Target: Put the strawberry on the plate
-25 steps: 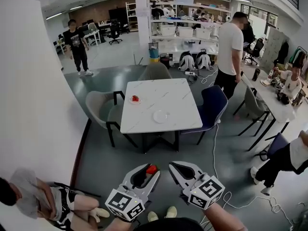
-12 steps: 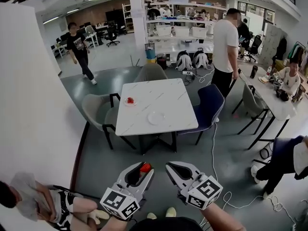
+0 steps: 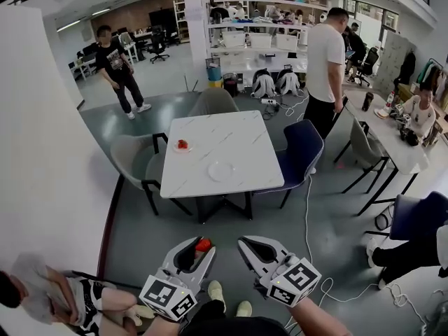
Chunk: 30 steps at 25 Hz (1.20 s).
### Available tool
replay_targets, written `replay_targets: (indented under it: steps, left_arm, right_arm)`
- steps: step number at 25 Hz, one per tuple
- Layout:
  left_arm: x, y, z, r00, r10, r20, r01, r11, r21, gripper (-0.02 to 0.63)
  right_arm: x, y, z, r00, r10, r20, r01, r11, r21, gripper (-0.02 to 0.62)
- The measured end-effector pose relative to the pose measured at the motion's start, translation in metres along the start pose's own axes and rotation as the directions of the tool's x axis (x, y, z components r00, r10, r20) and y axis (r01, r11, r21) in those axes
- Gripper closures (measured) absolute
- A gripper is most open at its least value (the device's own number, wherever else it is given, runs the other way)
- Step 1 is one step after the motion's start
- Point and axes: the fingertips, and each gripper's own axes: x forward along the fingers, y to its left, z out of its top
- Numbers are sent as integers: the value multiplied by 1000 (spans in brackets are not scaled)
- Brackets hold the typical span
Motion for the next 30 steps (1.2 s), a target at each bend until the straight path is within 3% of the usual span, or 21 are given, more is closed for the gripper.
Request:
replay_targets:
  steps: [16, 30]
  left_arm:
    - [95, 147, 2, 998, -67, -14, 67, 998, 9, 449]
    - [177, 207, -12, 986, -150, -71, 152, 988, 14, 449]
  right_arm:
    - [138, -83, 8, 994, -109, -34, 107, 994, -32, 592]
    - [195, -152, 10, 981, -192, -30, 192, 981, -16, 592]
